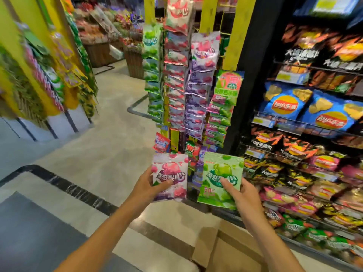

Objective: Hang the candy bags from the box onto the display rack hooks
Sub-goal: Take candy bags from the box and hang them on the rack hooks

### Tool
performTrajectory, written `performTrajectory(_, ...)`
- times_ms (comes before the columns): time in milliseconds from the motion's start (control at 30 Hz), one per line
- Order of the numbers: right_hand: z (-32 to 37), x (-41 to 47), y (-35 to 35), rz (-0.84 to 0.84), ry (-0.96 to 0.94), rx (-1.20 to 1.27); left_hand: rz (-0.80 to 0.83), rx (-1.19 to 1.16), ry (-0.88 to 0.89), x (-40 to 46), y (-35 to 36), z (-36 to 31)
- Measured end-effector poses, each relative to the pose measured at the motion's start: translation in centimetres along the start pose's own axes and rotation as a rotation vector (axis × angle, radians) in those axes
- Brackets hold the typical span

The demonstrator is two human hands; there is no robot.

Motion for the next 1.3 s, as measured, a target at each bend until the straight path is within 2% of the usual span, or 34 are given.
performTrajectory(267, 5.9, 1.6, 16.4, 0.015, -0.100, -0.027, -0.070, -0.033, 0.116, 1.2, -17.1, -4.8)
performTrajectory(433, 8.7, 2.8, 22.0, -0.003, -0.155, -0.033, -0.063, -0.062, 0.184, 3.0, -23.2, -8.0)
performTrajectory(633, 11.2, 6.3, 23.5, -0.065, -0.236, -0.055, -0.026, -0.046, 0.270, 7.3, -24.7, -10.9)
performTrajectory(1033, 18.0, 19.3, 23.3, -0.180, -0.436, -0.010, -0.069, 0.070, 0.358, 21.3, -23.2, -19.1)
performTrajectory(1300, 24.3, 28.4, 24.9, -0.117, -0.595, -0.014, -0.088, 0.051, 0.470, 29.6, -22.9, -26.7)
Point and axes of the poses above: each hand's wrist, its own x-axis towards the middle knuckle, its own y-axis out of the palm, z = x × y, the point moved 8 cm from there along x, towards the middle knuckle, and after that the axes turned 1 degree about -y, right-handed, at the moved point
